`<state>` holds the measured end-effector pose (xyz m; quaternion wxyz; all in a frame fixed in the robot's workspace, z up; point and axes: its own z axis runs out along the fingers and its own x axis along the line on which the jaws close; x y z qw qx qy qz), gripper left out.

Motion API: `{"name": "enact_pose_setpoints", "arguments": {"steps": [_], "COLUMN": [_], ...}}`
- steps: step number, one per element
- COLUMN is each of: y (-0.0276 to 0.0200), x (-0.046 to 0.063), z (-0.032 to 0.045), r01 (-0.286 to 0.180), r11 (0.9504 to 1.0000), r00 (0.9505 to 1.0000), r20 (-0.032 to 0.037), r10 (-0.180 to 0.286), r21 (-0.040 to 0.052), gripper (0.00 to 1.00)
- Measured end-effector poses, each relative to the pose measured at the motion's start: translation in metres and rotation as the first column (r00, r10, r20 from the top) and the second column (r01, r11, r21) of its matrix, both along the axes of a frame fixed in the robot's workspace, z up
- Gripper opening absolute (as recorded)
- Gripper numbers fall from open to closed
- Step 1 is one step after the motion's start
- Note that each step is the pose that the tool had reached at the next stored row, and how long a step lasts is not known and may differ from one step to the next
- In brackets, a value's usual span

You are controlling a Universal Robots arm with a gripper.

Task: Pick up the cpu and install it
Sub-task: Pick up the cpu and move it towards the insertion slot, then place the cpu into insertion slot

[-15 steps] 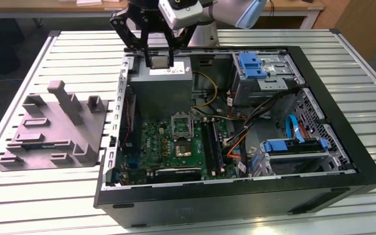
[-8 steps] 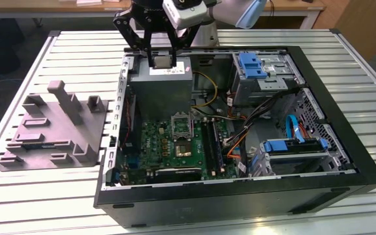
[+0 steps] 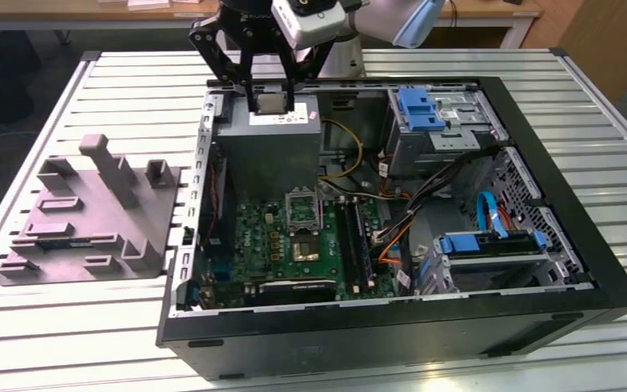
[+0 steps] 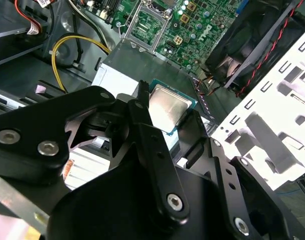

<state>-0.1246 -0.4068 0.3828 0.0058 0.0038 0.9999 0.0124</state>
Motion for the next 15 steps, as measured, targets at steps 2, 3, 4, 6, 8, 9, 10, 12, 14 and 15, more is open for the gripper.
{"name": "enact_pose_setpoints", "arguments": {"steps": [2, 3, 4, 6, 8, 9, 10, 12, 14, 15], "y": [0.0, 0.0, 0.0, 0.0, -0.0001, -0.0003, -0.0006, -0.0011, -0.0014, -0.0015], "x": [0.0, 0.0001, 0.0011, 0.0027, 0.0042, 0.0042, 0.0042, 0.0042, 0.0042, 0.0042], "z": [0.0, 0.0, 0.0, 0.0, 0.0, 0.0, 0.0, 0.0, 0.0, 0.0], "r01": [0.0, 0.0, 0.0, 0.0, 0.0, 0.0, 0.0, 0.0, 0.0, 0.0], "r11": [1.0, 1.0, 1.0, 1.0, 1.0, 1.0, 1.0, 1.0, 1.0, 1.0], "r00": [1.0, 1.0, 1.0, 1.0, 1.0, 1.0, 1.0, 1.0, 1.0, 1.0], "r20": [0.0, 0.0, 0.0, 0.0, 0.0, 0.0, 0.0, 0.0, 0.0, 0.0], "r10": [0.0, 0.0, 0.0, 0.0, 0.0, 0.0, 0.0, 0.0, 0.0, 0.0], "r21": [0.0, 0.0, 0.0, 0.0, 0.0, 0.0001, 0.0001, 0.0, 0.0001, 0.0], "gripper": [0.47, 0.47, 0.47, 0.47, 0.47, 0.47, 0.47, 0.47, 0.47, 0.47]}}
